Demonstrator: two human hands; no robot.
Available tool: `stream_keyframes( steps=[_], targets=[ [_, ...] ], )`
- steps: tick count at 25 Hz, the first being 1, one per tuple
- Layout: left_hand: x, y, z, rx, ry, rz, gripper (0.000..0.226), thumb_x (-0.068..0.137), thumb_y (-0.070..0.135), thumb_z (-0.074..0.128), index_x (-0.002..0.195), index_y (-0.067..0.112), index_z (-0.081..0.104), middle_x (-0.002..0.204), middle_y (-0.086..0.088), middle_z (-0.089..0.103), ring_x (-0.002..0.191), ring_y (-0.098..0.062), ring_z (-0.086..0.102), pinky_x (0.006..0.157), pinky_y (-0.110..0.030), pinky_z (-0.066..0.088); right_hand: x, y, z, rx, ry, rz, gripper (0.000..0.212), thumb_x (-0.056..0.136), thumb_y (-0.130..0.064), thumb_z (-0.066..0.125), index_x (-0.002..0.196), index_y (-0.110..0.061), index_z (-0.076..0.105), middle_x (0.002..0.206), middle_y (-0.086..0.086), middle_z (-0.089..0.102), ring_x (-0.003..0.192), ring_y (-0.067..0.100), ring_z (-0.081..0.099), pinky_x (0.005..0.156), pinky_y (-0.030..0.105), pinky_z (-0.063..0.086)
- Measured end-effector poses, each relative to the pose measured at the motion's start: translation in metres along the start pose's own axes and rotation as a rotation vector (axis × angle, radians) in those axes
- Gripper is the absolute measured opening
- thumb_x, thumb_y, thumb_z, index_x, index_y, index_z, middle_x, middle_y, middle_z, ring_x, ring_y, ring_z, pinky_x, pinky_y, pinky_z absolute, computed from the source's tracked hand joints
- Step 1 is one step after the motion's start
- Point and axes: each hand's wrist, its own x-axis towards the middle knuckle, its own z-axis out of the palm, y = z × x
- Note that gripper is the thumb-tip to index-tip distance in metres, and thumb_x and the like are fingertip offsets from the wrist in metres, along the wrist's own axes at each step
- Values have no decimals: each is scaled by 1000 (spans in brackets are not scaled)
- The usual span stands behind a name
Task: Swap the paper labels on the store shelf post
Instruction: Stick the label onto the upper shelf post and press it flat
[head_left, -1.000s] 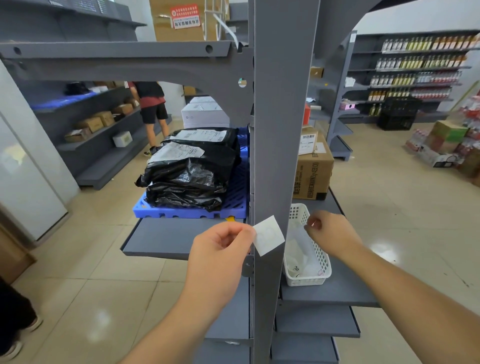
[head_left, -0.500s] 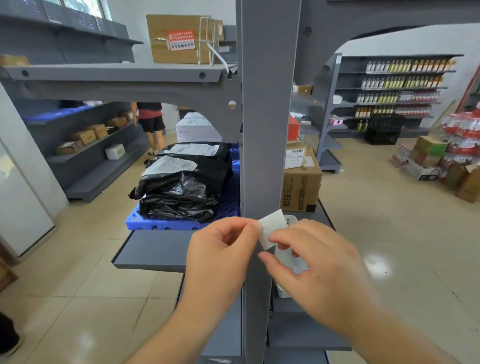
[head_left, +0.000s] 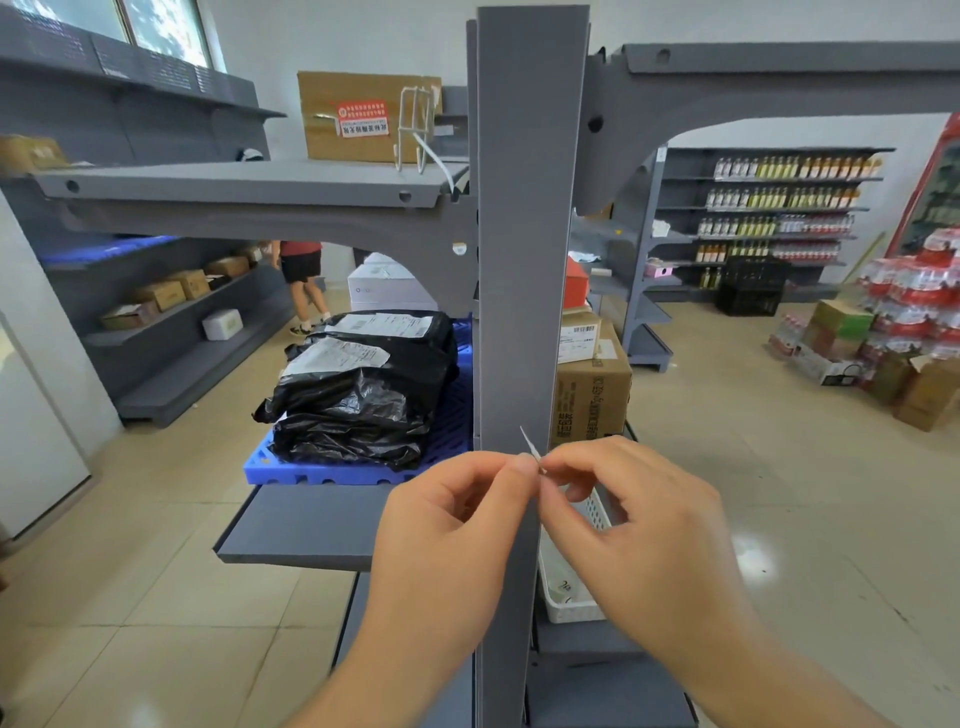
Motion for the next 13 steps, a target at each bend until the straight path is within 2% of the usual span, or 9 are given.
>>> stream_keyframes(
  steps=[2,5,7,10,13],
  targets=[
    [4,4,-3,10,30,47,17,91,20,70,81,22,83,75,5,79,69,-4,67,67,-17,54,9,-4,-6,151,28,108,10,89,-18,77,86,-27,78,72,-18,70,67,1,61,60,8,44],
    [21,12,-9,41,102,87,8,90,20,72,87,23,79,81,1,79,78,-22,73,80,-39,63,33,-7,-13,441,34,312,14,91,-16,74,85,-27,79,78,-14,79,70,6,73,61,19,58],
    [35,23,-12,44,92,87,8,91,24,72,93,25,79,87,1,81,84,-23,75,85,-49,63,52,-8,-17,599,53,392,11,93,-12,72,87,-18,80,75,-10,81,66,3,74,57,15,57],
    [50,41,-11,64,68,101,10,90,29,71,90,28,81,87,6,83,86,-19,78,87,-47,63,73,-11,-18,684,88,407,10,93,-10,72,86,-12,79,59,-13,72,48,-1,62,50,8,46],
    [61,50,-9,70,70,132,11,89,29,73,83,26,80,80,5,82,81,-24,76,78,-39,63,85,-11,-15,694,93,393,10,93,-14,73,85,-16,79,55,-15,68,47,-1,59,50,8,45]
  ],
)
